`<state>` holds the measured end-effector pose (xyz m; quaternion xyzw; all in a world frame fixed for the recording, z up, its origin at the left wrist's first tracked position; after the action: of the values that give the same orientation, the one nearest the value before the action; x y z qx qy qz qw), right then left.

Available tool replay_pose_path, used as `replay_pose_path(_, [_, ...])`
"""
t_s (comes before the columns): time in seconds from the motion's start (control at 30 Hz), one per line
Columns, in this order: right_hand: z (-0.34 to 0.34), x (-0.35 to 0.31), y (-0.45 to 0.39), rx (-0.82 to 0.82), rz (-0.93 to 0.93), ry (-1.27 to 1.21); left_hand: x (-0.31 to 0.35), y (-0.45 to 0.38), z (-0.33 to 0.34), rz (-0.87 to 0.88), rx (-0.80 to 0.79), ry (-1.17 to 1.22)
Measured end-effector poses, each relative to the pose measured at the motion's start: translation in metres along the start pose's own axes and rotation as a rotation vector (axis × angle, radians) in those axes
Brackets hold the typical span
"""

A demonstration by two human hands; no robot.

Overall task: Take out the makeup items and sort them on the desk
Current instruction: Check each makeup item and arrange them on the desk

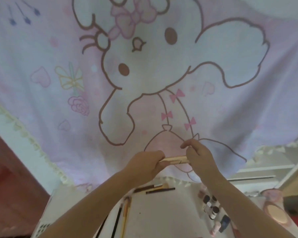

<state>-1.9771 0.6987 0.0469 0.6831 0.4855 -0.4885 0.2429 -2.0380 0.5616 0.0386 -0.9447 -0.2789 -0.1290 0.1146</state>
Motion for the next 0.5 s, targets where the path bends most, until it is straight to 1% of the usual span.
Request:
replay_pose_path(0.03, [0.001, 0.001, -0.001, 0.02, 0.018, -0.065, -0.003, -0.003, -0.004, -0.047, 0.013, 0.216])
replay_pose_path(0.07, [0.003, 0.0, -0.002, 0.034, 0.062, -0.153, -0.005, -0.004, -0.011, -0.105, 0.07, 0.487])
replay_pose_path(0.13, [0.011, 0.0, -0.005, 0.027, 0.171, -0.364, -0.012, -0.006, -0.015, -0.24, 0.224, 1.152])
replay_pose_path(0.17, [0.015, -0.001, -0.007, 0.016, 0.211, -0.441, -0.012, -0.009, -0.011, -0.274, 0.267, 1.404])
replay_pose_path(0.2, [0.02, -0.003, -0.009, 0.008, 0.241, -0.491, -0.009, -0.013, -0.008, -0.299, 0.288, 1.562])
replay_pose_path(0.27, [0.029, -0.005, -0.015, -0.007, 0.292, -0.54, -0.003, -0.021, -0.003, -0.341, 0.282, 1.522])
replay_pose_path(0.3, [0.032, -0.005, -0.019, -0.02, 0.317, -0.525, -0.001, -0.025, -0.003, -0.34, 0.302, 1.482])
replay_pose_path(0.33, [0.034, -0.004, -0.022, -0.034, 0.328, -0.454, -0.002, -0.027, -0.004, -0.349, 0.331, 1.487])
replay_pose_path(0.4, [0.032, -0.002, -0.027, -0.049, 0.271, -0.193, -0.009, -0.027, -0.009, -0.386, 0.415, 1.474])
replay_pose_path(0.43, [0.029, -0.003, -0.03, -0.045, 0.215, -0.072, -0.014, -0.026, -0.014, -0.401, 0.433, 1.367])
replay_pose_path(0.47, [0.024, -0.006, -0.032, -0.032, 0.155, 0.004, -0.019, -0.027, -0.021, -0.399, 0.403, 1.159])
replay_pose_path(0.5, [0.018, -0.012, -0.035, -0.019, 0.103, 0.036, -0.024, -0.028, -0.027, -0.399, 0.324, 0.869])
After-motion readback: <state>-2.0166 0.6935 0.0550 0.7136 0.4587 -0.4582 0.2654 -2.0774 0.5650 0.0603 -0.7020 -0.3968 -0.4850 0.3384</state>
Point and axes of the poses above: each hand's wrist, its own y-axis away from the middle knuckle, its own z-axis out of the palm, x = y × z, the point moved 4 cm from there along -y, towards the middle knuckle, and after that the axes turned 3 degrees about -x, right-handed, at the moved point
